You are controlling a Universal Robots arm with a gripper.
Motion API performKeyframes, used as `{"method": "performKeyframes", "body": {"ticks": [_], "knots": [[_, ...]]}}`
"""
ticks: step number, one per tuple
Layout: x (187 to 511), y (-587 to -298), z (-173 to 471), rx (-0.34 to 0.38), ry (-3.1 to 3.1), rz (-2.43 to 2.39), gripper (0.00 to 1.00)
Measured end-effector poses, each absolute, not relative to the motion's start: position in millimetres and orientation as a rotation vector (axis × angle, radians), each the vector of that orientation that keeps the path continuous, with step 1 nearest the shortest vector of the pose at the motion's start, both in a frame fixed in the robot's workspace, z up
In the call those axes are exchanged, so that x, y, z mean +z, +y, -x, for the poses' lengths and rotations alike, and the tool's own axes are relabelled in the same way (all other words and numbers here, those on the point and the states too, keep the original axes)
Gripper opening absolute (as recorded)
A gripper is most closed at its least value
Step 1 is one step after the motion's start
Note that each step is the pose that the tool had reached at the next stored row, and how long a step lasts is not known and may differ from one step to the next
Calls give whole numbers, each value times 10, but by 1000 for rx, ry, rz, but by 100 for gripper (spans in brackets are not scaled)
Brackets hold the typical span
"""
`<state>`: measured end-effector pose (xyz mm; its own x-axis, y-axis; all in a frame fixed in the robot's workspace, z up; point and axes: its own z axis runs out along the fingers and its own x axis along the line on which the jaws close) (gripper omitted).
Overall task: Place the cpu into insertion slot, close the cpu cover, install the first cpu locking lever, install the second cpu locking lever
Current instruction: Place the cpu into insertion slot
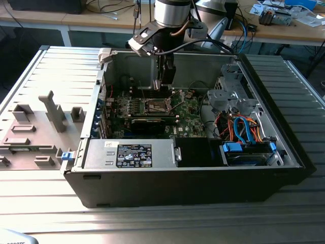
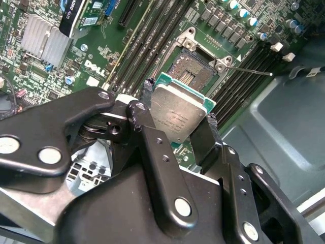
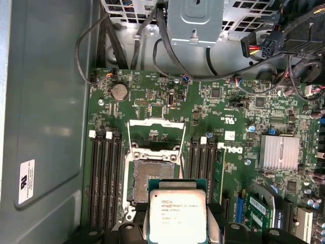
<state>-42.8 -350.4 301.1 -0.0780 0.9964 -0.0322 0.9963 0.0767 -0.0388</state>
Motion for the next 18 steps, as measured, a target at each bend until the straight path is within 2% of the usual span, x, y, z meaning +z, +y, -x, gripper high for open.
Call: {"method": "performKeyframes", "body": {"ticks": [18], "knots": [[3009, -3504, 428, 79, -2234, 2201, 55]]}}
